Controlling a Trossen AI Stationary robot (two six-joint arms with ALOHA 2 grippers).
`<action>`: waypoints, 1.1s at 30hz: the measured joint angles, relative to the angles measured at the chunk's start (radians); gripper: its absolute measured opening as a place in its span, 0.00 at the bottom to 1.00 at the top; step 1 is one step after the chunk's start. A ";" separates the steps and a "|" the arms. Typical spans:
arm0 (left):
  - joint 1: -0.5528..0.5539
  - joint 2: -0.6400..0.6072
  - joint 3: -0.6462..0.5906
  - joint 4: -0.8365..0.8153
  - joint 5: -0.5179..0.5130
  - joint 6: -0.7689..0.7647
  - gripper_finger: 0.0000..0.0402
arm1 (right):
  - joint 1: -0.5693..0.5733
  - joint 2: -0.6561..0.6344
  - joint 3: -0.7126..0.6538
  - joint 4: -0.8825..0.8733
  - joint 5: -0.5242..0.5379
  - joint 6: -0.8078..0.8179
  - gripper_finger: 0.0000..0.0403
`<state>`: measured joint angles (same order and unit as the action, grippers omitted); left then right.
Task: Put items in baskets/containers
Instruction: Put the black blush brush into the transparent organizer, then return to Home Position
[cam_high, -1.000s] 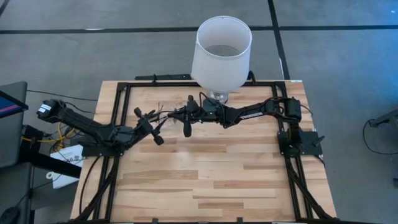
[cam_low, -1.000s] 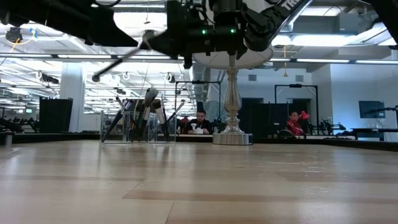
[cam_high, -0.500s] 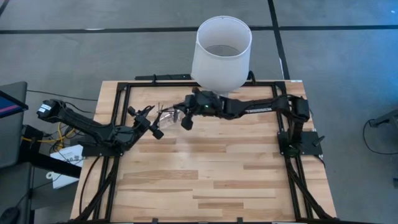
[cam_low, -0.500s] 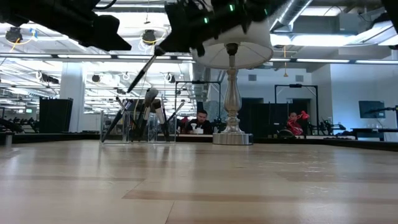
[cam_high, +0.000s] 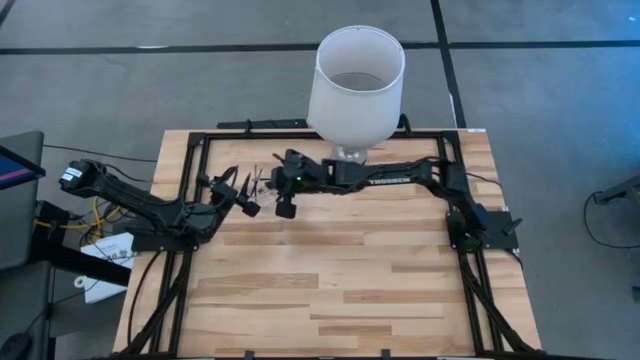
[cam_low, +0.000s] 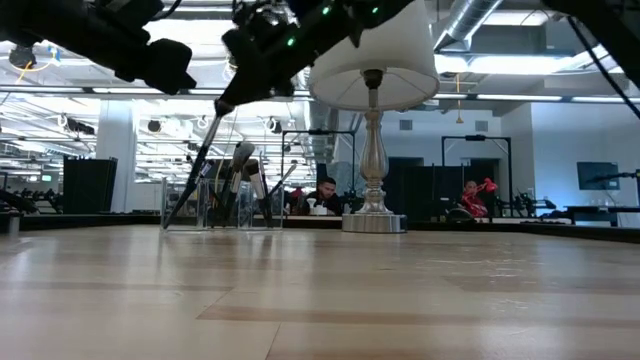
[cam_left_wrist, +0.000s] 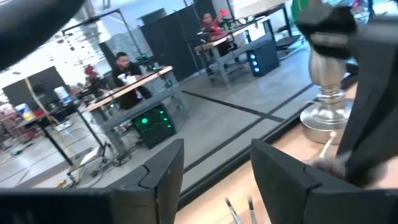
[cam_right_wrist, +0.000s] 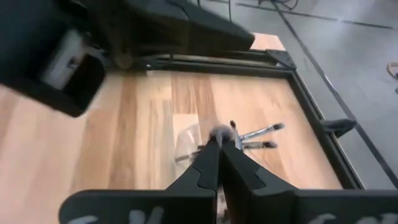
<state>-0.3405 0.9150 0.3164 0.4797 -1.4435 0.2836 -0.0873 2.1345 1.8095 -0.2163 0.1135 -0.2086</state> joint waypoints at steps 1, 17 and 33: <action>0.000 0.000 0.000 0.000 -0.008 0.000 0.45 | -0.003 0.015 0.013 -0.005 0.000 0.000 0.00; 0.000 0.000 0.000 0.000 -0.030 0.001 0.36 | -0.053 0.110 0.097 -0.046 -0.047 0.085 0.20; -0.189 -0.191 0.107 0.060 -0.029 0.064 0.27 | 0.035 -0.114 0.411 -0.769 -0.063 0.107 0.41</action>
<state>-0.5299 0.7244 0.4231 0.5397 -1.4724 0.3476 -0.0519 2.0204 2.2204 -0.9853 0.0503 -0.1020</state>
